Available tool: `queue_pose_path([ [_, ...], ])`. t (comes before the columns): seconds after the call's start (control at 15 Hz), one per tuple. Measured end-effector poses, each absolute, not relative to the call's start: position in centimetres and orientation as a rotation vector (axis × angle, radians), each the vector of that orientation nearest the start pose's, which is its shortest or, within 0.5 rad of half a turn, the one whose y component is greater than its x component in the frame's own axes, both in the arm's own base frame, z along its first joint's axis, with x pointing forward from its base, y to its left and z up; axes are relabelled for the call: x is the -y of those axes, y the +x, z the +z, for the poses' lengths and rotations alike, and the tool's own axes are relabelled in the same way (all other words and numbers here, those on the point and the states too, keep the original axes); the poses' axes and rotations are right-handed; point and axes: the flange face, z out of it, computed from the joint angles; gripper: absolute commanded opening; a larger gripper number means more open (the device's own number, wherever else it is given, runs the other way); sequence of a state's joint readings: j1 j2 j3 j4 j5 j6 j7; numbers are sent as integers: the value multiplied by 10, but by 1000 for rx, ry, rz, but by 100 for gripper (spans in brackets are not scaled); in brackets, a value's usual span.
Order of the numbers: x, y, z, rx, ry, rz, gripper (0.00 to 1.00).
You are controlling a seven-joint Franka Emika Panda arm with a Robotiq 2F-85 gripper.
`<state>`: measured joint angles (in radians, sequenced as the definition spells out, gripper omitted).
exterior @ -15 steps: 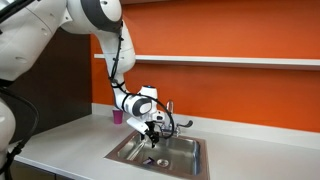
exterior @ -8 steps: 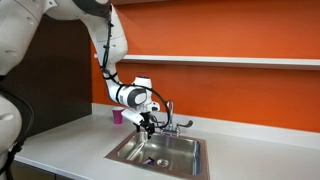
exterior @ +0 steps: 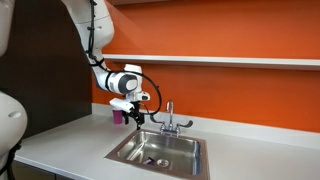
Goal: Place the protein bar in the sink
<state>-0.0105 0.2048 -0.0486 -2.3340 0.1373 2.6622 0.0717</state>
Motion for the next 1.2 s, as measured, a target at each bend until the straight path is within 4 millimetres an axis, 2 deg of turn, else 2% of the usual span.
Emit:
queue_pose_path([
  [0.4,5,500,292,-328,-3038,-167,100],
  [0.73,-16,466,307,-322,-3025,-129,100],
  [1.0,-25,444,317,-346,-3019,-100,100],
  [1.2,-25,442,318,-349,-3018,-101,100],
])
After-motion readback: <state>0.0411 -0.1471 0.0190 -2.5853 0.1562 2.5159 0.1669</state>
